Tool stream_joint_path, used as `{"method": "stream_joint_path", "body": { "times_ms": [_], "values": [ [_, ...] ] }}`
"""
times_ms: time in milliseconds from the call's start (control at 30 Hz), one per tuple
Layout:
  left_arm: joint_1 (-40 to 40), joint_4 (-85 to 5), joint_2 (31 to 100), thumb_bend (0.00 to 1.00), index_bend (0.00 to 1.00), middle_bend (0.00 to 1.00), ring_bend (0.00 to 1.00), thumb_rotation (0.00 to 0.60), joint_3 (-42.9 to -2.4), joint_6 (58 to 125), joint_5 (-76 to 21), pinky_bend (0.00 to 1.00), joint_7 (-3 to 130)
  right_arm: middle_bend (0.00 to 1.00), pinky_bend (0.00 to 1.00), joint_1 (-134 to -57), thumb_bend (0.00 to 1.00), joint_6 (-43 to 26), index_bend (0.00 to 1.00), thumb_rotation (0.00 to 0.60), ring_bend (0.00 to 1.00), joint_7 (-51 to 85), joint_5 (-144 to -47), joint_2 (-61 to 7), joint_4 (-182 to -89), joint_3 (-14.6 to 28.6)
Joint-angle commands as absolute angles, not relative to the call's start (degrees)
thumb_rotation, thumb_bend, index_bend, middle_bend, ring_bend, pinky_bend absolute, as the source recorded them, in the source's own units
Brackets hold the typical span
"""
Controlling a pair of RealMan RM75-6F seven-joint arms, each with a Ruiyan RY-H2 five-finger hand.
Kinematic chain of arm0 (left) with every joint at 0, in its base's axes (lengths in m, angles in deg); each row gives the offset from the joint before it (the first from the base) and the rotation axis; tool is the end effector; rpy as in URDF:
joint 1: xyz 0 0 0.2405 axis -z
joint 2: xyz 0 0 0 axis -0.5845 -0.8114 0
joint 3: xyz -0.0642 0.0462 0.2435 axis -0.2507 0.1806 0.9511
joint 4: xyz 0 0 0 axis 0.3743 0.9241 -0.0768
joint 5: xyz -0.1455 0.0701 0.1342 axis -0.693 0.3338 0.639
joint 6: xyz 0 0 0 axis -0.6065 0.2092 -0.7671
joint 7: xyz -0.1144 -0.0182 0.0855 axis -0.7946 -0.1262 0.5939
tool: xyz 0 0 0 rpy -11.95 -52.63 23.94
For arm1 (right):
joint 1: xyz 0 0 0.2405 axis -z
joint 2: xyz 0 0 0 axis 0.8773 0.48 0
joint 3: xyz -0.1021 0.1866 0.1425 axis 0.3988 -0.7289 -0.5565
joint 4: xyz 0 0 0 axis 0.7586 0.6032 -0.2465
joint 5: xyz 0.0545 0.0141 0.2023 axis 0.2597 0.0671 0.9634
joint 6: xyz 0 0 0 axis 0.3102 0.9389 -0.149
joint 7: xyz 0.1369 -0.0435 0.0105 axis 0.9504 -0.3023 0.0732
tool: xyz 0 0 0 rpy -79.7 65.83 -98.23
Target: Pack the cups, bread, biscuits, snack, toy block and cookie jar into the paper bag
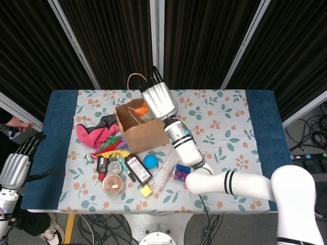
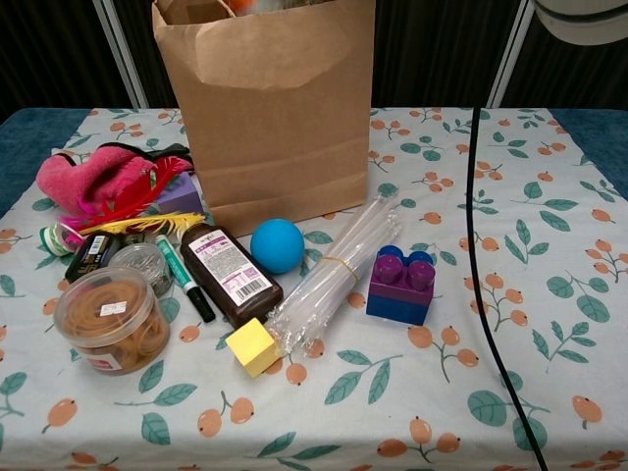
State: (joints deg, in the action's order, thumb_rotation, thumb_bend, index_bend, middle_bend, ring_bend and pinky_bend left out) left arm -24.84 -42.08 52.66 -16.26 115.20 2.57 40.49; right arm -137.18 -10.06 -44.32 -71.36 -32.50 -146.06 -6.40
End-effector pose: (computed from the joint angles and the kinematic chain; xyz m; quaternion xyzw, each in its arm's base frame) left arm -0.3249 0.2160 0.1509 -0.5927 -0.3932 -0.4952 0.4989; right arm 0.0798 -0.4177 0.0375 0.7411 -0.1123 0.3927 0.5328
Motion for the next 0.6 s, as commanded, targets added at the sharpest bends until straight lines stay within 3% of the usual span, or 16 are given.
{"method": "stream_joint_path", "body": {
  "times_ms": [33,167,333,500,600],
  "values": [
    [-24.88,-42.14,52.61,0.20,0.14,0.18,0.13,0.600,-16.28,115.27,2.58,0.21,40.46,0.22,0.00,-137.30,0.00,-9.25,0.19,0.600,0.03,-44.47,-70.59,-31.30,-147.83,-6.72],
    [-24.91,-42.40,52.57,0.19,0.14,0.18,0.13,0.600,-16.36,115.48,2.71,0.21,40.41,0.23,0.00,-135.89,0.00,-5.60,0.19,0.600,0.04,-43.01,-72.90,-28.50,-152.83,-7.42],
    [-24.81,-42.78,52.85,0.19,0.14,0.18,0.13,0.600,-16.29,115.71,3.24,0.21,40.52,0.28,0.00,-128.63,0.00,0.69,0.21,0.600,0.12,-39.66,-75.59,-20.45,-168.20,-6.01],
    [-24.47,-43.10,53.29,0.19,0.14,0.18,0.13,0.600,-16.16,115.53,3.82,0.21,41.01,0.31,0.03,-118.58,0.00,2.99,0.22,0.600,0.14,-36.78,-74.06,-12.48,-184.97,2.53],
    [-24.46,-43.38,53.33,0.19,0.14,0.18,0.13,0.600,-16.14,115.63,3.95,0.21,41.43,0.32,0.03,-114.00,0.00,3.31,0.22,0.600,0.14,-34.34,-76.64,-11.86,-188.20,8.54]
  ]
}}
